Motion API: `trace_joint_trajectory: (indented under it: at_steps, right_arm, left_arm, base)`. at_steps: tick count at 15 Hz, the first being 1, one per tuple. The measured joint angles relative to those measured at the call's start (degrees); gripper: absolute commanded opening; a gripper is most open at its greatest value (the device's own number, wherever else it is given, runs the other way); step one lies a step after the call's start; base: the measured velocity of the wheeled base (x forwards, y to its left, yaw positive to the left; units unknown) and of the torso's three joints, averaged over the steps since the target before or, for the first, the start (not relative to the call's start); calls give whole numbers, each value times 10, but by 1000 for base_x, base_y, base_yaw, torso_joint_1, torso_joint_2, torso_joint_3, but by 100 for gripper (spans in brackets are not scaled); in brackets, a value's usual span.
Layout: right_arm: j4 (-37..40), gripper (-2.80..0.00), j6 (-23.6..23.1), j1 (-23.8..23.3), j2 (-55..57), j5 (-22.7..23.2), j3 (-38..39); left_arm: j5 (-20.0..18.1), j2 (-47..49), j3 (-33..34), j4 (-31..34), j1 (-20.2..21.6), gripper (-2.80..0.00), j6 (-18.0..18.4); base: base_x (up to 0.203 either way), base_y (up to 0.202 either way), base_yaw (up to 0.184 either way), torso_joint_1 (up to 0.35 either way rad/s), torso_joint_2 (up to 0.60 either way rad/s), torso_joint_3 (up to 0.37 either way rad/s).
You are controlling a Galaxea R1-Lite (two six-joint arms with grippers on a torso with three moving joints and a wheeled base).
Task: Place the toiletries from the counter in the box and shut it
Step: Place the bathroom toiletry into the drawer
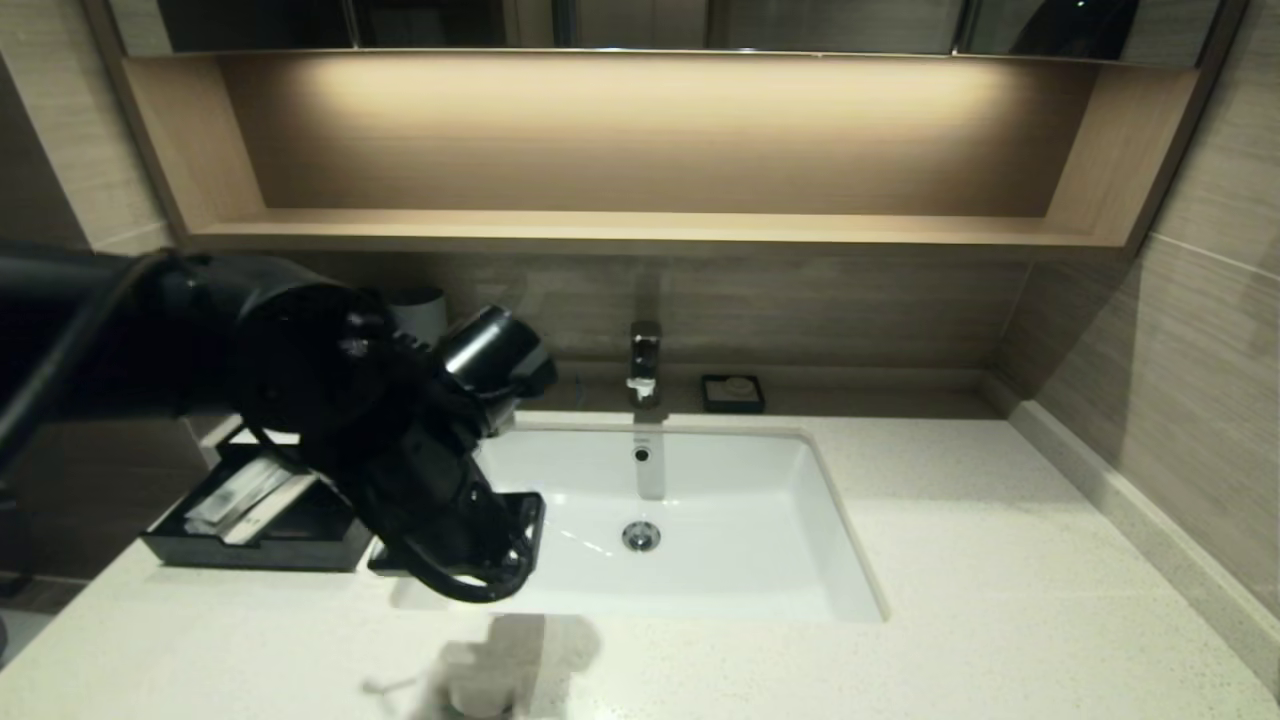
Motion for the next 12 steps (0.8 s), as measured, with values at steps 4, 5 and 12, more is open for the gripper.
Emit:
trace_joint_trajectory:
  at_steps: [4, 5, 12]
  right_arm:
    - [0, -280, 0, 0, 0, 0, 0]
    - [0, -280, -1, 0, 0, 0, 0]
    - [0, -280, 0, 0, 0, 0, 0]
  left_arm:
    - [20, -14, -8, -3, 130, -280, 49]
    - [22, -13, -19, -3, 159, -280, 60]
    - [59, 18, -46, -30, 234, -280, 78]
  base:
    - [0, 0, 0, 0, 0, 0]
    - [0, 0, 0, 0, 0, 0]
    - [0, 0, 0, 0, 0, 0]
